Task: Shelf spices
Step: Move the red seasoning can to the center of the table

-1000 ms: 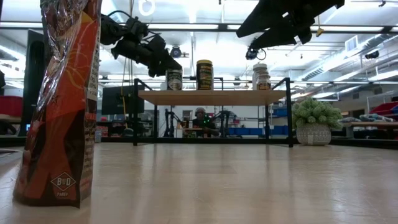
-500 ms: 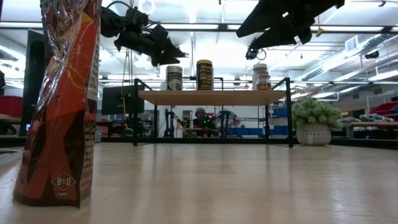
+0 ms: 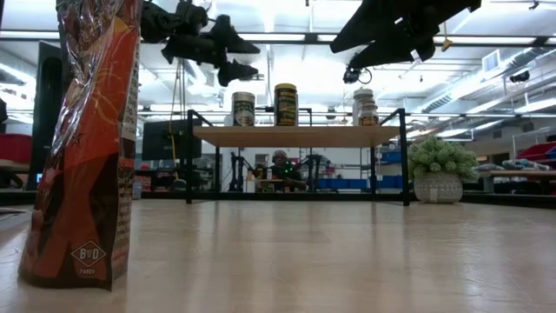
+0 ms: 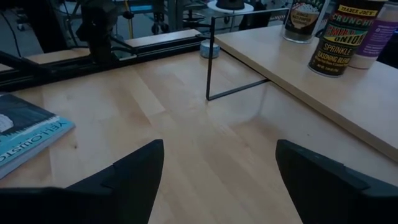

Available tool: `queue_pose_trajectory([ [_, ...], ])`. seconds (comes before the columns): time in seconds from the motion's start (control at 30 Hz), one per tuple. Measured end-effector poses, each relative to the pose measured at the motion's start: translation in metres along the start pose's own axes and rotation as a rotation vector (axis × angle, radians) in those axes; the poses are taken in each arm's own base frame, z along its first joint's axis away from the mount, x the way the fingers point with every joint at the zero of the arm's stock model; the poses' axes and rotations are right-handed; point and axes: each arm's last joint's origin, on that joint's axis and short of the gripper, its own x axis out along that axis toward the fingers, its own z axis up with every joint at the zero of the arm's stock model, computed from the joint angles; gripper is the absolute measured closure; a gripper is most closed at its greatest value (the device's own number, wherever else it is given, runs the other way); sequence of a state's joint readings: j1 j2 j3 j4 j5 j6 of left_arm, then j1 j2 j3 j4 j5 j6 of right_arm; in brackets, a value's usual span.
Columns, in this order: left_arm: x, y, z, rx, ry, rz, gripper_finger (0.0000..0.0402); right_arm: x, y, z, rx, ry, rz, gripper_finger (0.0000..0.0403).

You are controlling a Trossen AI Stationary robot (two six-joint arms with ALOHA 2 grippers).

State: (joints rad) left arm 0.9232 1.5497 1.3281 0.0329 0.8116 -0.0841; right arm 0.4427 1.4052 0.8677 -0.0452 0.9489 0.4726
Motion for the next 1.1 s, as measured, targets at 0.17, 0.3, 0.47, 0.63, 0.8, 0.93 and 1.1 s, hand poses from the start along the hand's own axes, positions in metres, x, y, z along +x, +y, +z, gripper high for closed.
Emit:
queue_pose_trajectory([
  [0.17,0.003,-0.022,-0.007,0.030,0.033,-0.210,0.0053,0.000,0.000,0.000,-0.012,-0.001,-0.001,0.0096],
  [0.3,-0.003,-0.059,-0.013,0.106,0.017,-0.141,0.0053,0.000,0.000,0.000,-0.012,-0.001,-0.001,0.0096],
  [0.47,-0.025,-0.106,-0.031,0.160,-0.030,-0.061,0.0053,0.000,0.000,0.001,-0.006,-0.005,0.001,0.0096],
  [0.63,-0.048,-0.142,-0.075,0.132,-0.126,-0.048,0.0053,0.000,0.000,0.001,-0.004,-0.006,0.002,0.0096],
  [0.8,-0.067,-0.170,-0.133,0.101,-0.208,-0.040,0.0053,0.000,0.001,0.001,-0.015,-0.009,0.008,0.0096],
  [0.93,-0.076,-0.185,-0.167,0.090,-0.213,-0.136,0.0053,0.000,0.001,0.002,-0.011,-0.013,0.014,0.0096],
  [1.1,-0.077,-0.187,-0.182,0.012,-0.186,-0.150,0.0053,0.000,0.002,0.003,-0.017,-0.017,0.018,0.0096],
])
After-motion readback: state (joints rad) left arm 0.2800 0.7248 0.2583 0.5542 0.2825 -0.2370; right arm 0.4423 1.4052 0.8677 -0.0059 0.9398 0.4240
